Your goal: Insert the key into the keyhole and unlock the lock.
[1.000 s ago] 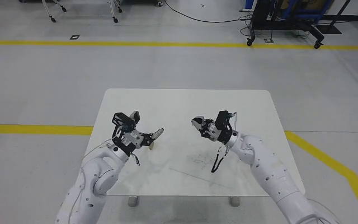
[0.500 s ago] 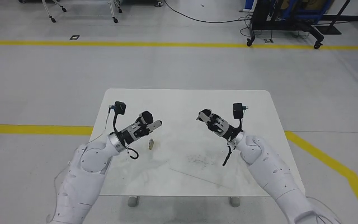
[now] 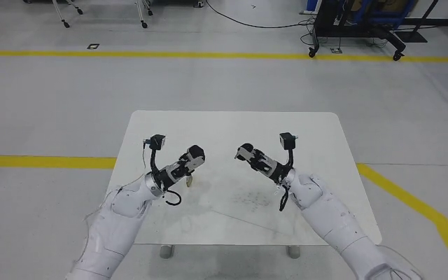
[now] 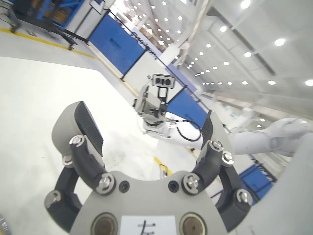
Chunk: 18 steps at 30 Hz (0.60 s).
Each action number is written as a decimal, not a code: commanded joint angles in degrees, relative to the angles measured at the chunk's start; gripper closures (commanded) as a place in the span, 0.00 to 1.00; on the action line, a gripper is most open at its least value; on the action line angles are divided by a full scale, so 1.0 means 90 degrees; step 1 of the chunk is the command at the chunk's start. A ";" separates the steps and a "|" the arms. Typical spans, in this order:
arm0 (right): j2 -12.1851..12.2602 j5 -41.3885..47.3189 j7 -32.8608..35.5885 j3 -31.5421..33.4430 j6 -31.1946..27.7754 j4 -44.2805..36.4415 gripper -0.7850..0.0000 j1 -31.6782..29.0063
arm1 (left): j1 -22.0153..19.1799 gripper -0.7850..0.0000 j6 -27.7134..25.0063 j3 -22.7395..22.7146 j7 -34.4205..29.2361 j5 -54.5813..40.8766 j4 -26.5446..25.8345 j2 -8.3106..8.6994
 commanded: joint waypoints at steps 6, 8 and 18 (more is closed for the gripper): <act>0.0043 0.1294 0.1059 -0.0043 0.0128 0.0030 1.00 0.0108 | -0.0477 0.69 -0.0251 0.0342 -0.1152 -0.0515 0.0324 0.0002; 0.0048 0.1490 0.1252 -0.0062 0.0138 0.0032 1.00 0.0119 | -0.0560 0.76 -0.0209 0.0423 -0.1141 -0.0339 0.0331 -0.0010; 0.0043 0.1318 0.1352 0.0020 0.0095 0.0097 1.00 0.0153 | -0.0835 0.82 0.0162 0.0980 -0.0656 0.0398 0.0288 -0.0137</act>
